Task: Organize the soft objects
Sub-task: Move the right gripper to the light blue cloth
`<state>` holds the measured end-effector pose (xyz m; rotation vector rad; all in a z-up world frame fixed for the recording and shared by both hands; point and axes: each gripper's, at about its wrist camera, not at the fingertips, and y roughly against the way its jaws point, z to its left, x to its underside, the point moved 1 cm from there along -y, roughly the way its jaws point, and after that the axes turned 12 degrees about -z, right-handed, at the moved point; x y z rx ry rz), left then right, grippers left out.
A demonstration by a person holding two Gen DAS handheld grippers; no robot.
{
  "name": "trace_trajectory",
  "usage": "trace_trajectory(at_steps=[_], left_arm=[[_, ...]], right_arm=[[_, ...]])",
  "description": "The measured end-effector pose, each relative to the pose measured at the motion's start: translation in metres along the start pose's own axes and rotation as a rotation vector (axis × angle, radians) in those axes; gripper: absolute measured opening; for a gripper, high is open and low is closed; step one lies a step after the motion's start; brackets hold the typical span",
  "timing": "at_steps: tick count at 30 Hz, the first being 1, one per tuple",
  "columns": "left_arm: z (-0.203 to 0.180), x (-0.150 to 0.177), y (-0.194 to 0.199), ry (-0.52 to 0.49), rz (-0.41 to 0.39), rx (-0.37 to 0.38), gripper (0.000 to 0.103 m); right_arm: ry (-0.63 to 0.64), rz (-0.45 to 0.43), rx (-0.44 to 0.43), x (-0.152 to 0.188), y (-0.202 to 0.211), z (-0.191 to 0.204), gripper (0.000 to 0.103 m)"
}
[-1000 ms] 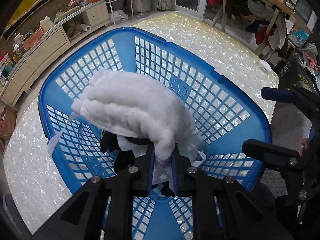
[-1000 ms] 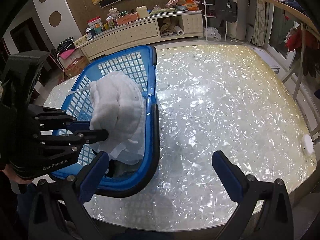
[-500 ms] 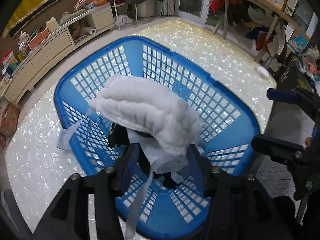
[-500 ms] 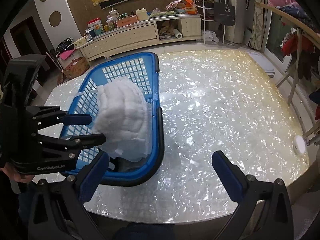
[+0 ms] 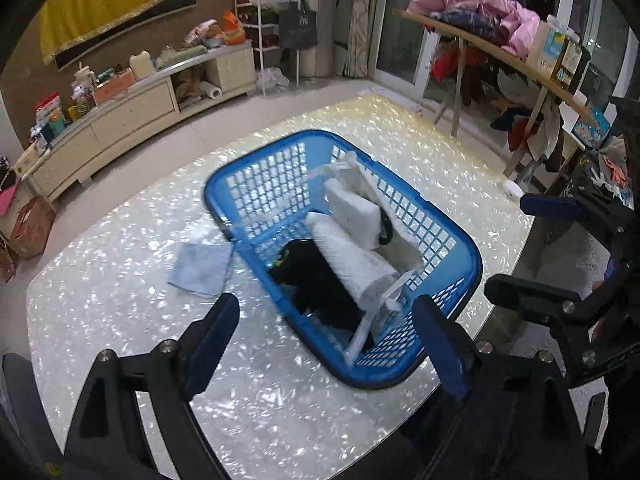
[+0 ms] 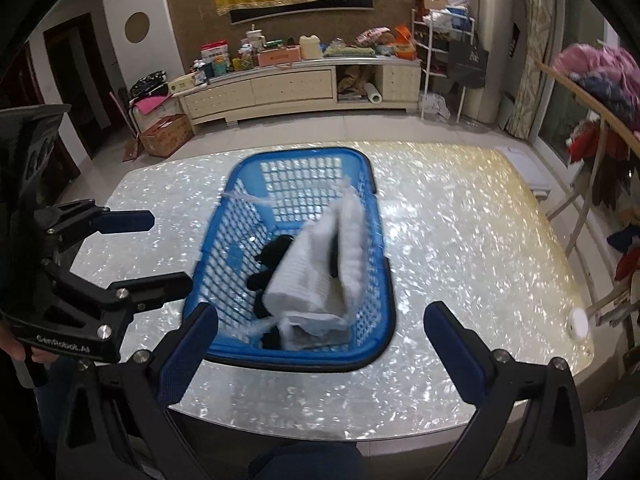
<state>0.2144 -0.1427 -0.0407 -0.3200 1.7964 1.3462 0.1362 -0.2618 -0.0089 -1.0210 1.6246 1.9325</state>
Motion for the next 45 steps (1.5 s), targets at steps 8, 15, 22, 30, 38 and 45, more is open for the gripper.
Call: trace_trajectory(at_steps=[8, 15, 22, 30, 38, 45], left_arm=[[0.040, 0.014, 0.037, 0.036, -0.058, -0.057, 0.102], [0.079, 0.029, 0.058, 0.071, -0.063, -0.088, 0.102], [0.128, 0.048, 0.066, 0.133, -0.056, -0.148, 0.102], [0.179, 0.074, 0.056, 0.195, -0.015, -0.192, 0.102], [0.224, 0.095, 0.032, 0.238, 0.040, -0.216, 0.102], [0.255, 0.109, 0.006, 0.256, 0.072, -0.230, 0.102]], right_arm=[[0.062, -0.008, -0.016, -0.011, -0.009, 0.036, 0.103], [0.103, -0.003, -0.052, -0.021, -0.030, 0.073, 0.103], [0.157, 0.041, -0.068, -0.027, -0.068, 0.106, 0.103], [0.168, 0.067, -0.116, -0.027, -0.106, 0.138, 0.103], [0.185, 0.134, -0.123, -0.027, -0.156, 0.163, 0.090], [0.204, 0.189, -0.125, -0.021, -0.198, 0.182, 0.080]])
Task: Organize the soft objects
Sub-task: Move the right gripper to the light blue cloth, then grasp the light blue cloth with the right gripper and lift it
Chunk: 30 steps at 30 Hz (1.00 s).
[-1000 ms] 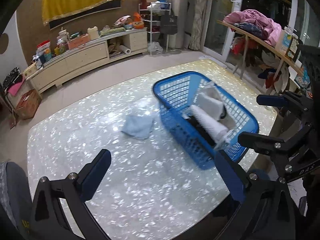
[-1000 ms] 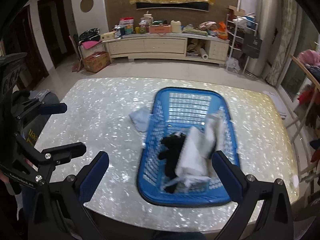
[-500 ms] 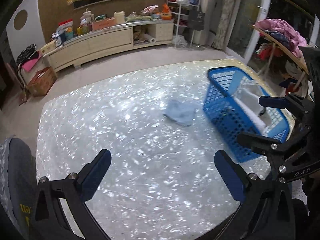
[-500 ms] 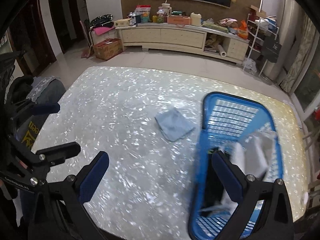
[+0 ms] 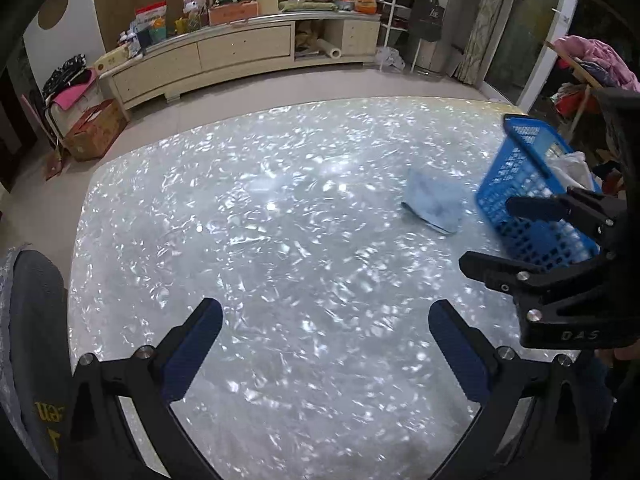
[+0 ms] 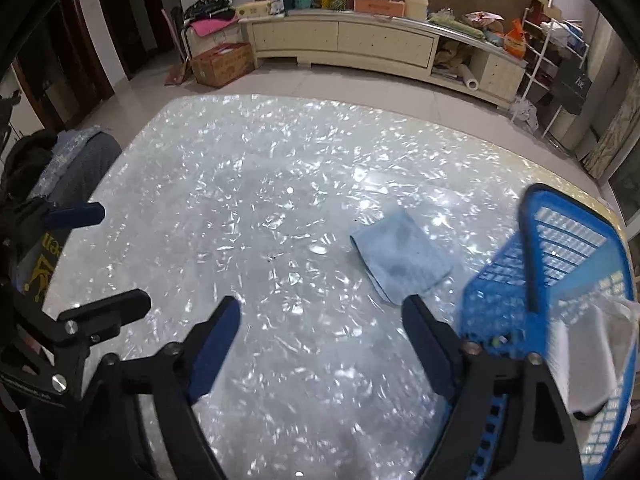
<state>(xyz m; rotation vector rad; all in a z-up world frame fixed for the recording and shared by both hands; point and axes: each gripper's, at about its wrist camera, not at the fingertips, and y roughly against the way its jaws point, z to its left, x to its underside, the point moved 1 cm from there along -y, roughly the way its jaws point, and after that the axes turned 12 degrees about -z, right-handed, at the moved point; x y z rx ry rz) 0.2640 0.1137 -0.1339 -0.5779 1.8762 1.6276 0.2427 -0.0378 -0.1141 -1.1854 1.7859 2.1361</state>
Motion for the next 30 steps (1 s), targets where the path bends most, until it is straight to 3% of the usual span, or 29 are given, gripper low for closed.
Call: trace_trajectory(at_steps=[6, 8, 15, 19, 22, 28, 30], left_arm=[[0.019, -0.002, -0.032, 0.017, 0.010, 0.003, 0.102], [0.022, -0.003, -0.043, 0.008, 0.013, 0.000, 0.102], [0.021, -0.010, -0.080, -0.044, 0.033, 0.004, 0.102], [0.018, -0.013, -0.094, -0.057, 0.039, 0.009, 0.102], [0.017, -0.015, -0.103, -0.054, 0.038, 0.027, 0.102], [0.014, -0.016, -0.114, -0.019, 0.045, 0.053, 0.102], [0.014, -0.016, -0.114, -0.016, 0.044, 0.053, 0.102]], right_arm=[[-0.026, 0.036, 0.030, -0.001, -0.038, -0.004, 0.077], [-0.039, 0.055, 0.045, -0.002, -0.051, -0.008, 0.071], [-0.113, 0.078, 0.095, -0.007, -0.084, -0.027, 0.065], [-0.132, 0.093, 0.122, -0.008, -0.097, -0.037, 0.057], [-0.149, 0.109, 0.129, -0.006, -0.103, -0.042, 0.044], [-0.116, 0.098, 0.126, -0.006, -0.102, -0.042, 0.039], [-0.117, 0.093, 0.136, -0.005, -0.100, -0.041, 0.032]])
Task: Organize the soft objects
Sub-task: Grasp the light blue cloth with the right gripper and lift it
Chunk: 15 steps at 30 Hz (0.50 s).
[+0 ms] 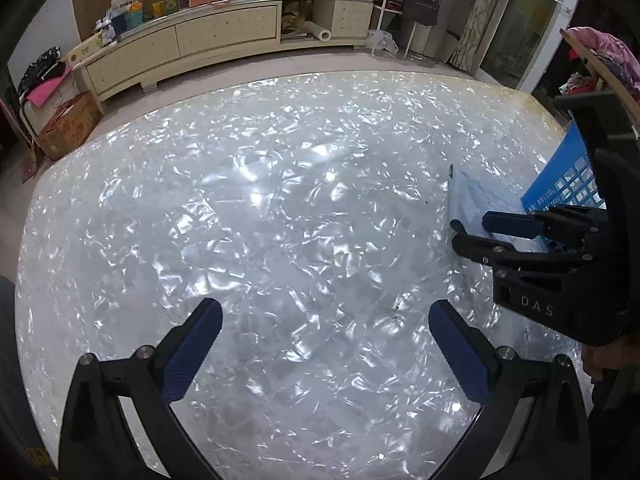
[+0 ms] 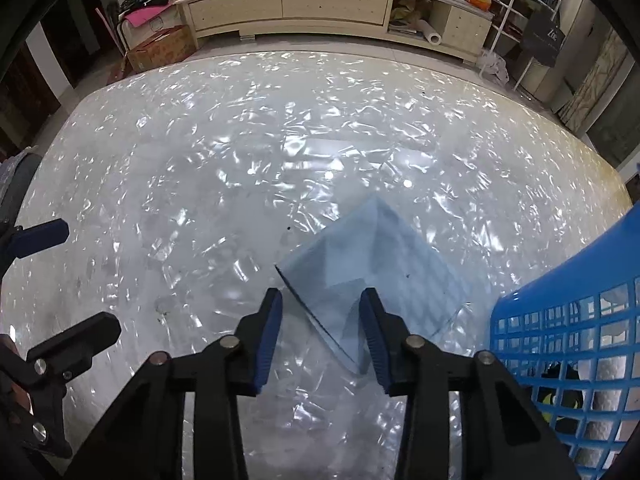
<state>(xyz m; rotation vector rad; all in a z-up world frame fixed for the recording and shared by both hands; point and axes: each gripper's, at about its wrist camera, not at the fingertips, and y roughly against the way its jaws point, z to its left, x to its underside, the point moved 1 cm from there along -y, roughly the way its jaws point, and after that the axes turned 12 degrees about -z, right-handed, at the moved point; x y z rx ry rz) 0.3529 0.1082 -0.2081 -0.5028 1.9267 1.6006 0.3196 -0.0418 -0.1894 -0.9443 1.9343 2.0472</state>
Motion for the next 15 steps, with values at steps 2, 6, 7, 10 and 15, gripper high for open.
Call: trace_trajectory(at_steps=[2, 6, 7, 10, 15], left_arm=[[-0.001, 0.000, 0.001, -0.010, -0.006, -0.017, 0.102], [0.001, 0.001, 0.011, -0.004, -0.019, -0.021, 0.102], [0.002, 0.001, 0.013, -0.001, -0.021, -0.023, 0.102], [0.005, 0.000, 0.025, 0.008, -0.035, -0.028, 0.102], [0.003, 0.004, 0.051, 0.027, -0.044, -0.033, 0.102]], right_arm=[[0.005, -0.005, 0.023, 0.000, 0.001, 0.000, 0.006], [0.023, -0.009, 0.026, 0.002, 0.002, -0.002, 0.004], [0.013, -0.007, 0.024, 0.002, 0.001, -0.006, 0.004], [0.005, -0.010, 0.013, 0.007, 0.009, -0.005, 0.004], [0.008, -0.039, -0.030, 0.010, 0.043, 0.000, 0.004]])
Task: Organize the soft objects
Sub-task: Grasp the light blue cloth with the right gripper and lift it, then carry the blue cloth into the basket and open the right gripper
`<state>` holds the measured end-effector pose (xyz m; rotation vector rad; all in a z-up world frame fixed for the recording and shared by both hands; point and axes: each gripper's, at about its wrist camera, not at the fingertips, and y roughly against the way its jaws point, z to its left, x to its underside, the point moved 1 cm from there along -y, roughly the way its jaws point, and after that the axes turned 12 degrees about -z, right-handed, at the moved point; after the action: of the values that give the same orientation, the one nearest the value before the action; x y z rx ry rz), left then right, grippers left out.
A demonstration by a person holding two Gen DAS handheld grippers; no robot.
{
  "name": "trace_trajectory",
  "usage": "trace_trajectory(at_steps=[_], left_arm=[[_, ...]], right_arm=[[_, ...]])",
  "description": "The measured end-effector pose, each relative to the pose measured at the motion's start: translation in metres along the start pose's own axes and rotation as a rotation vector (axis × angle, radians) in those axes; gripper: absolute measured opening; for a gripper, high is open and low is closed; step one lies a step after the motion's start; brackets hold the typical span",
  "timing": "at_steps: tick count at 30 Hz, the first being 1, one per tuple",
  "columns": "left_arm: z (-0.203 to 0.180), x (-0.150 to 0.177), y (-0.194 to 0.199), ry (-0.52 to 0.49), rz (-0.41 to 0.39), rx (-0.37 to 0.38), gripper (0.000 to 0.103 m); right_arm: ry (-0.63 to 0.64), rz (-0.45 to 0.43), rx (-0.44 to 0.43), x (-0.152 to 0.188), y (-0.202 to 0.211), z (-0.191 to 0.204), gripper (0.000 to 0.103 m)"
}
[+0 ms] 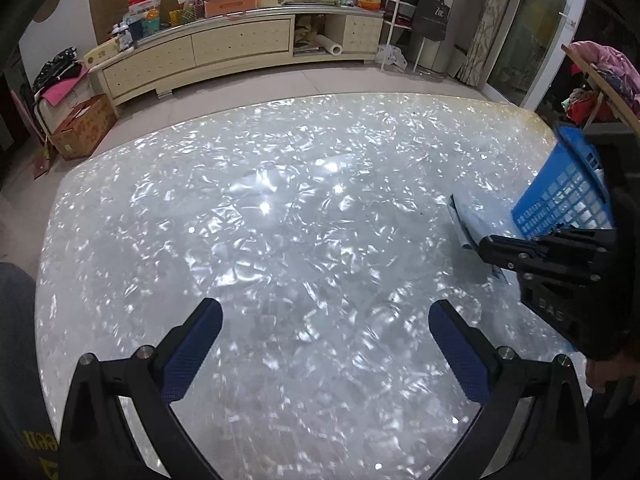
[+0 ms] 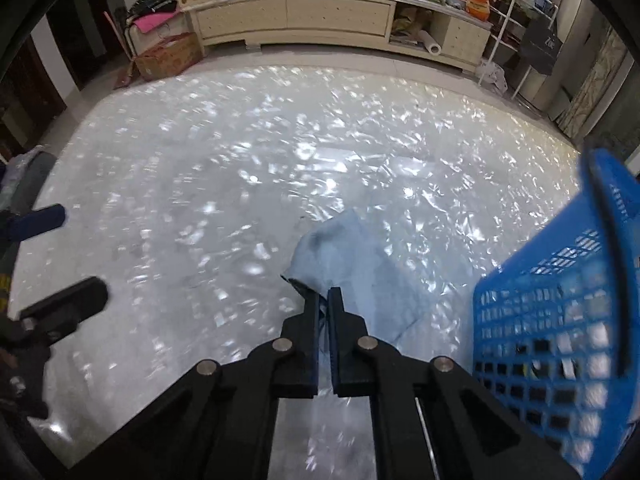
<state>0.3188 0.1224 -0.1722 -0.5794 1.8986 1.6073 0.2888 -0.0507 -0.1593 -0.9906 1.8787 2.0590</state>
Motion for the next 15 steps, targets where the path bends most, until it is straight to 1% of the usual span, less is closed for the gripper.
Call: trace_trajectory(at_steps=[7, 11, 15], left_arm=[[-0.015, 0.002, 0.043, -0.006, -0.027, -0.013, 0.102], [-0.029, -0.001, 0.070, -0.013, -0.050, -0.013, 0.102], [-0.048, -0.003, 0.099, -0.030, -0.077, -0.019, 0.102]], right_arm=[[0.028, -0.062, -0.059, 0.004, 0.067, 0.008, 0.004], [0.035, -0.104, -0.068, 0.005, 0.099, 0.010, 0.004], [0.027, -0.148, -0.086, 0.009, 0.131, 0.002, 0.004]])
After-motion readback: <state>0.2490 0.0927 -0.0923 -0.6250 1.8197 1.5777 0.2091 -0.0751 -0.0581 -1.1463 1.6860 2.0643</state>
